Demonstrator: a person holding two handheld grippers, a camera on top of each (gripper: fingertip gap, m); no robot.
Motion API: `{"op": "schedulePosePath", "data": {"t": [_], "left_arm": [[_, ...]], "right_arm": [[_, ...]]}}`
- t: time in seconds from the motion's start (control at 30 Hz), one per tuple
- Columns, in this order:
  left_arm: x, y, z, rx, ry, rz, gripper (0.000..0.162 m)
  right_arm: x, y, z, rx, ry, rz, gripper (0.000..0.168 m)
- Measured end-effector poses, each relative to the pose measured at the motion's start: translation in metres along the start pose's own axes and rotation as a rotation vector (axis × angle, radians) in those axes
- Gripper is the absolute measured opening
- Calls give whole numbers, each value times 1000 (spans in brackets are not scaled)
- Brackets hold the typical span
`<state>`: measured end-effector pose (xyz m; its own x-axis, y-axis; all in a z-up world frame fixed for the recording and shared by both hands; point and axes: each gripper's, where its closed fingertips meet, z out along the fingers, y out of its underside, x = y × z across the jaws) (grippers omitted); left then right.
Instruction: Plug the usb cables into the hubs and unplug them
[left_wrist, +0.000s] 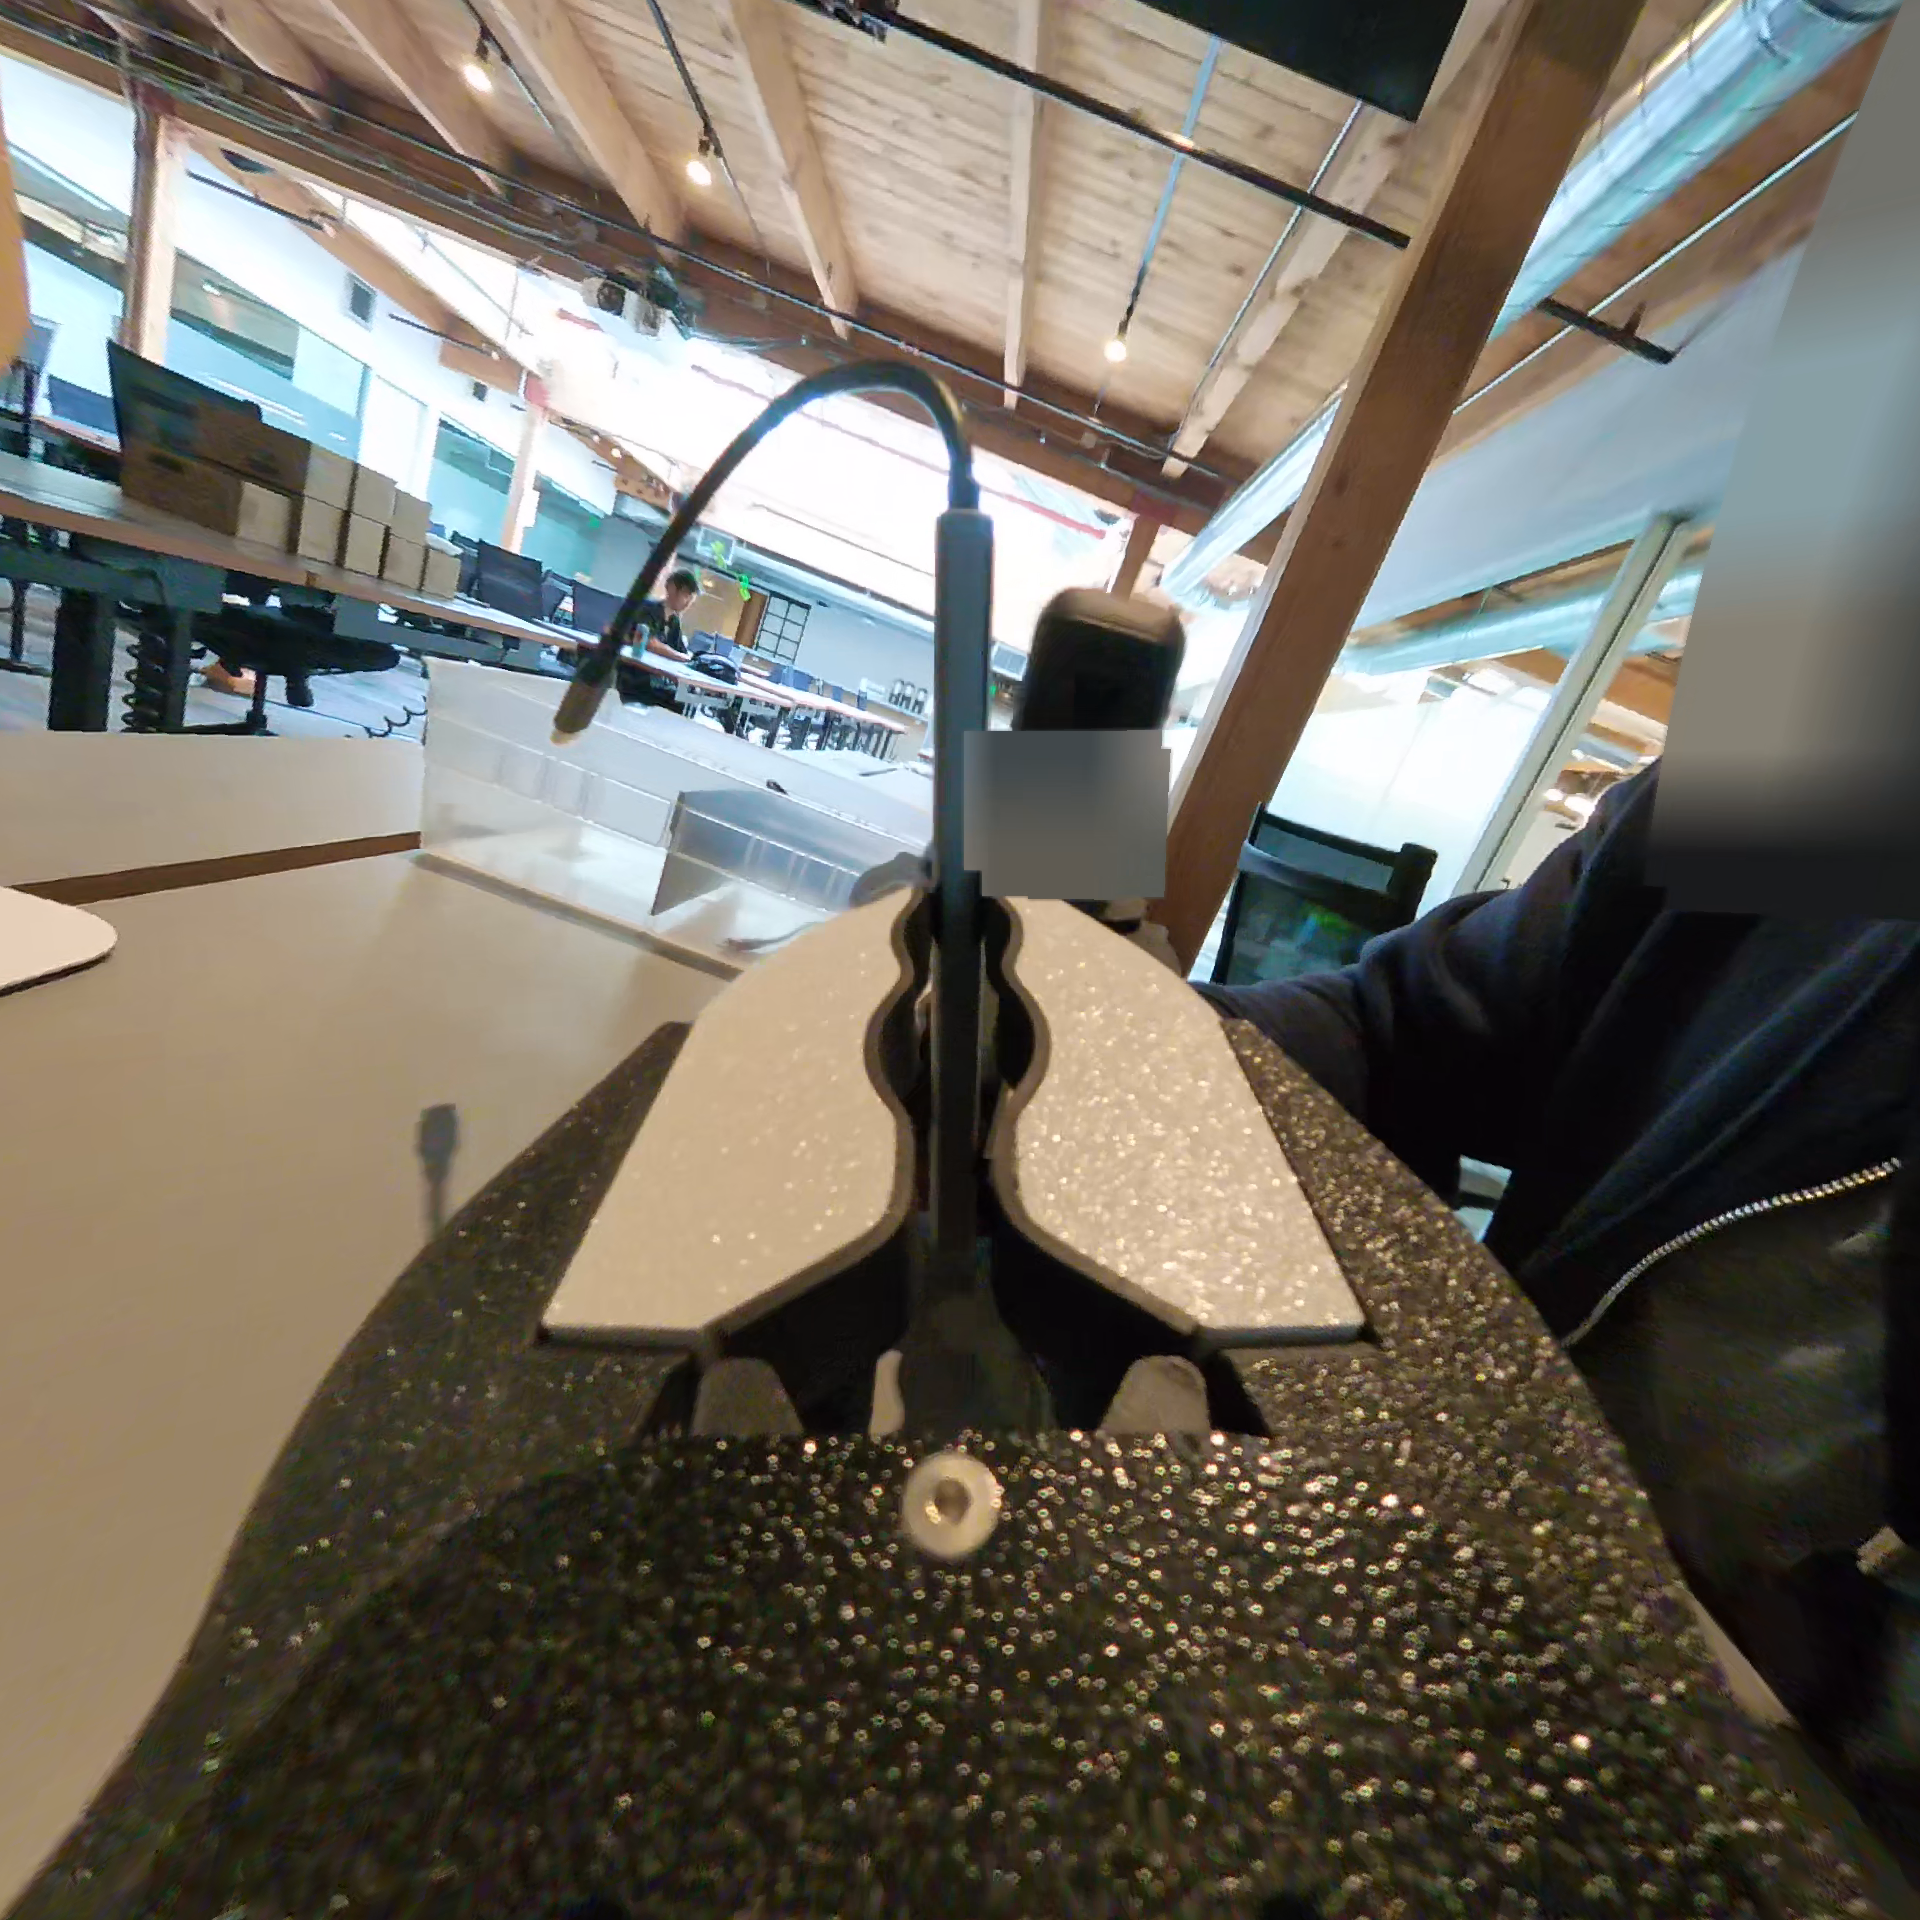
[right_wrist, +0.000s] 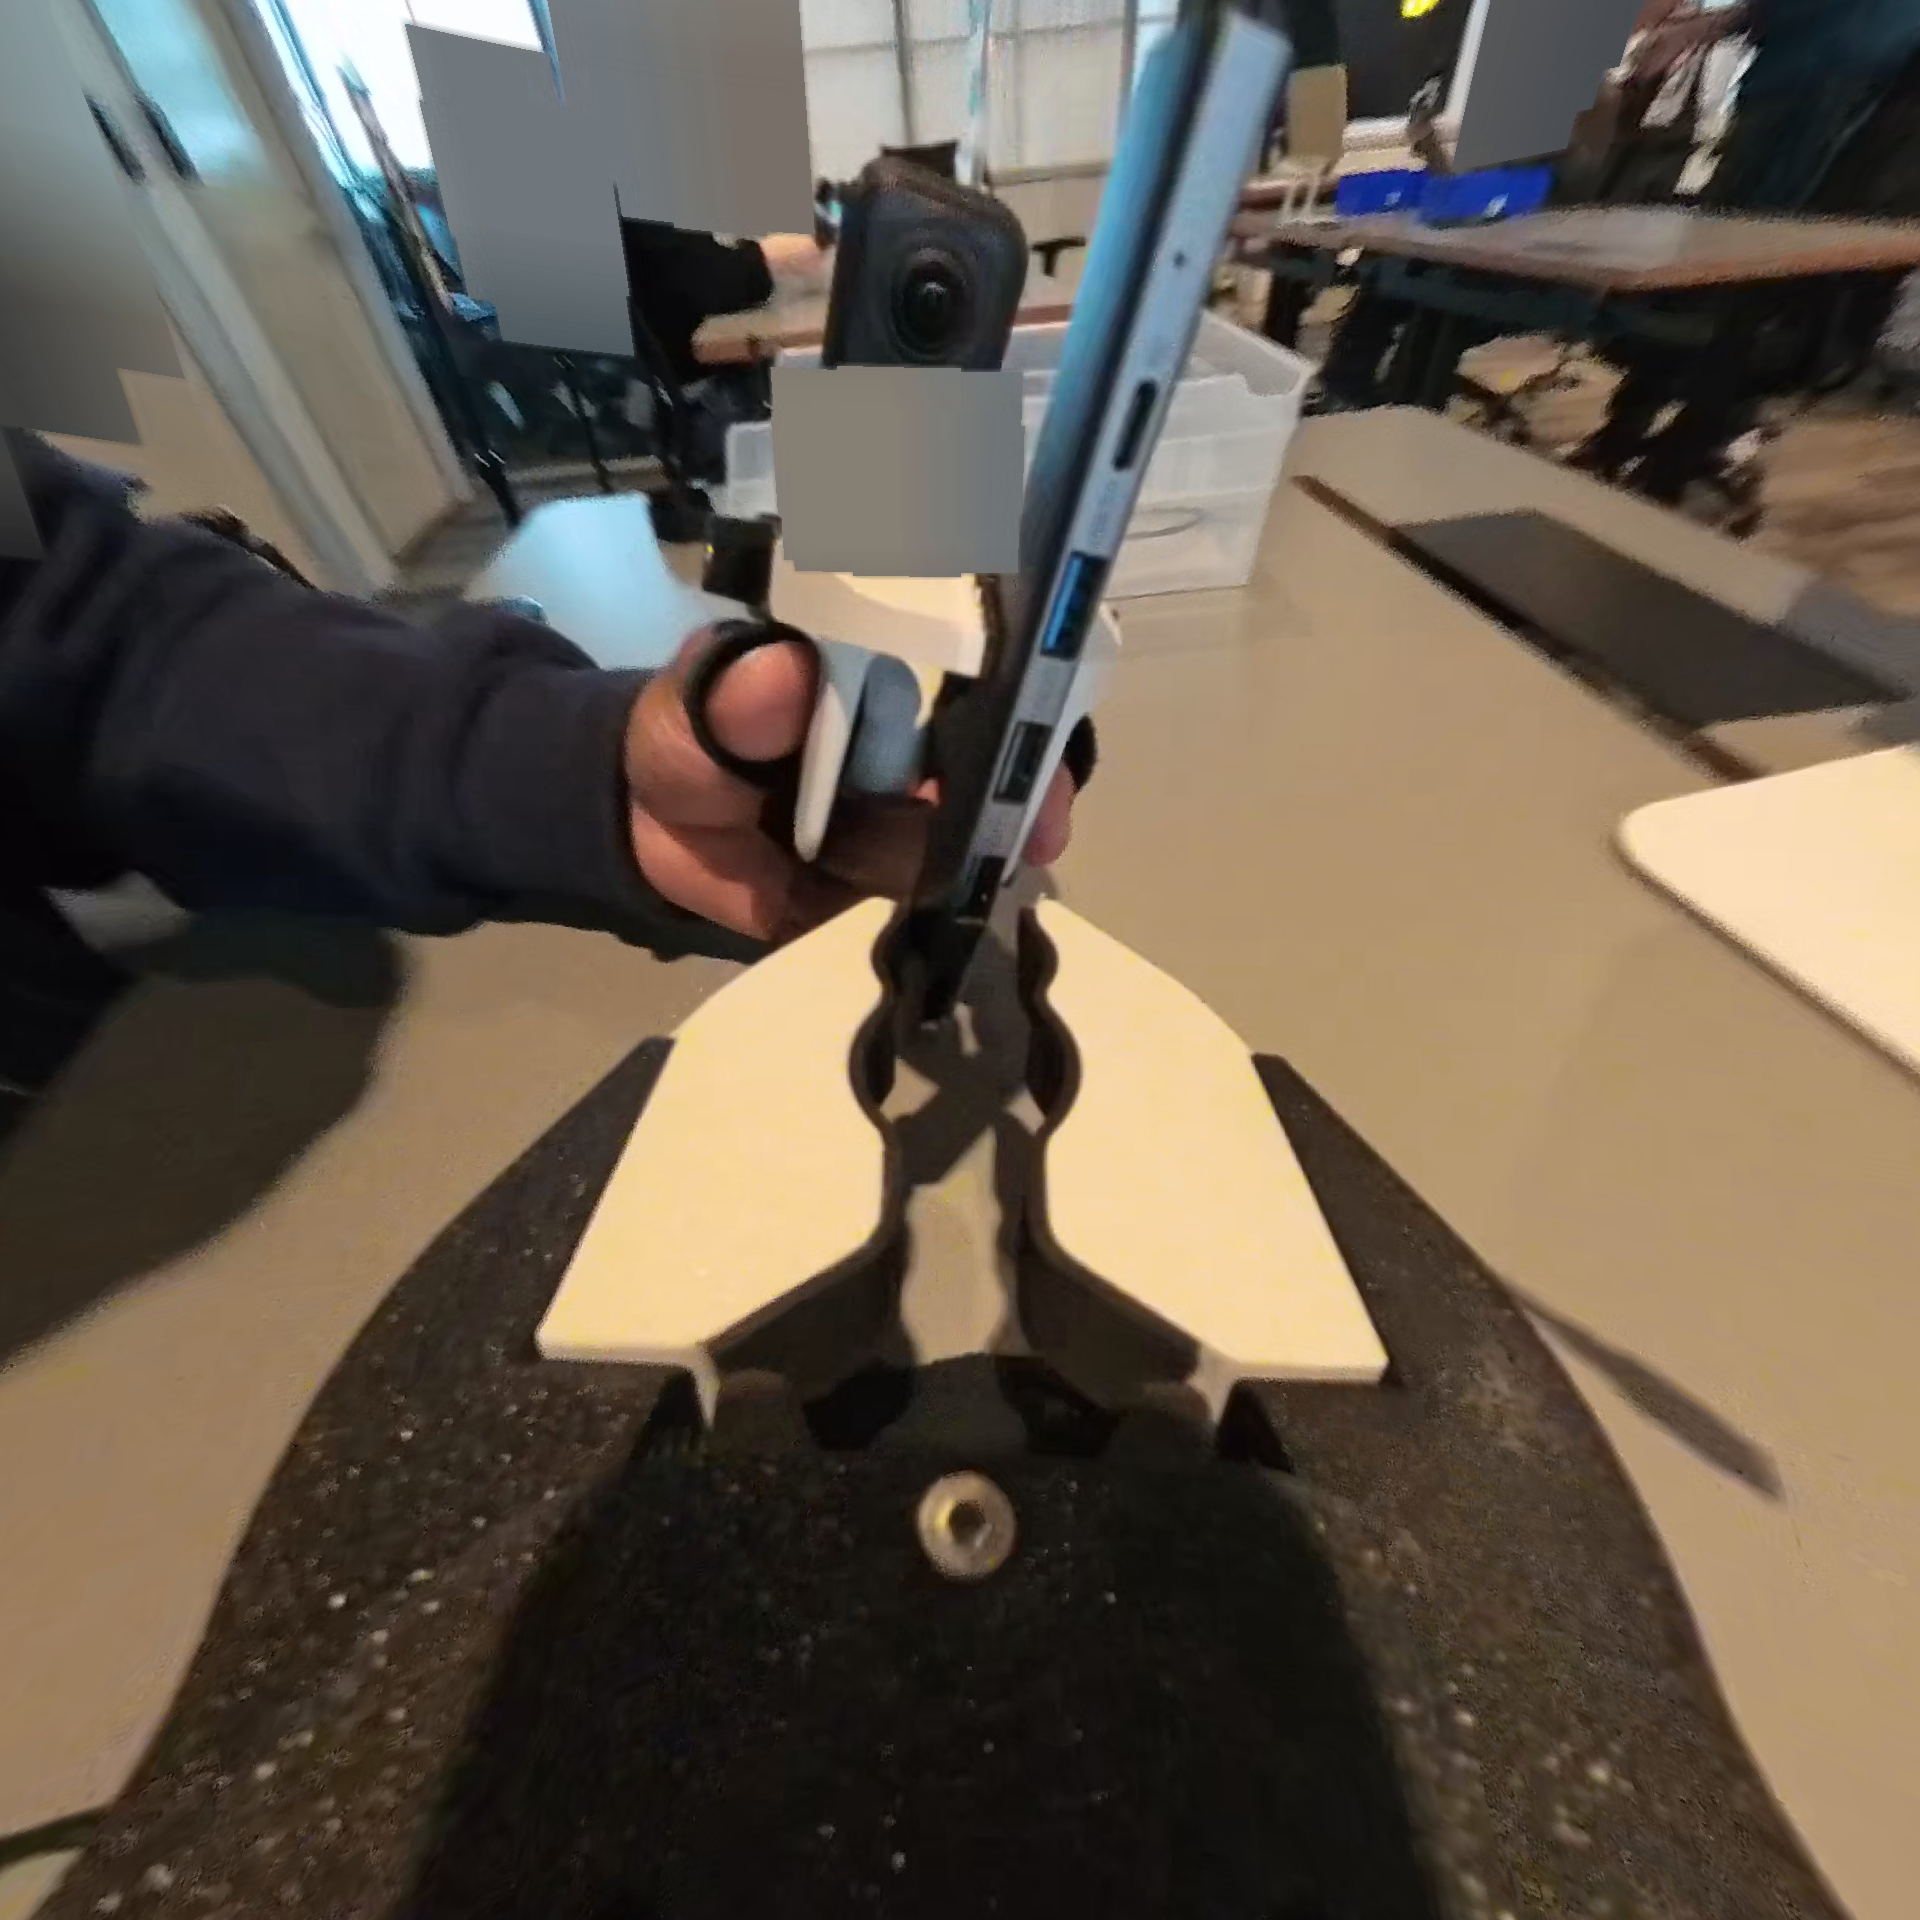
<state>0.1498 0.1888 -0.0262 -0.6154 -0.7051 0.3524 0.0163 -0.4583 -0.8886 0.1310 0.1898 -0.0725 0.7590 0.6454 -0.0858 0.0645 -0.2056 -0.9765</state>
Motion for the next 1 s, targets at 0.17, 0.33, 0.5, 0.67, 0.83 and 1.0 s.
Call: {"op": "schedulePosePath", "data": {"t": [0.17, 0.33, 0.5, 0.67, 0.83, 1.0], "left_arm": [[-8, -13, -10, 89, -7, -79, 9], [-15, -16, -14, 104, -45, -92, 9], [-16, -15, -13, 99, -47, -96, 9], [-17, -16, -15, 107, -49, -106, 9], [-18, -16, -15, 109, -50, -114, 9], [-18, -16, -15, 108, -51, -115, 9]], "right_arm": [[-1, -1, -12, -97, 60, -309, 25], [-41, 38, -26, -409, -178, -531, 25], [-70, 70, -27, -591, -298, -669, 29], [-77, 77, -20, -621, -291, -793, 28], [-89, 80, -15, -617, -318, -846, 19], [-83, 84, -19, -687, -284, -903, 17]]}}
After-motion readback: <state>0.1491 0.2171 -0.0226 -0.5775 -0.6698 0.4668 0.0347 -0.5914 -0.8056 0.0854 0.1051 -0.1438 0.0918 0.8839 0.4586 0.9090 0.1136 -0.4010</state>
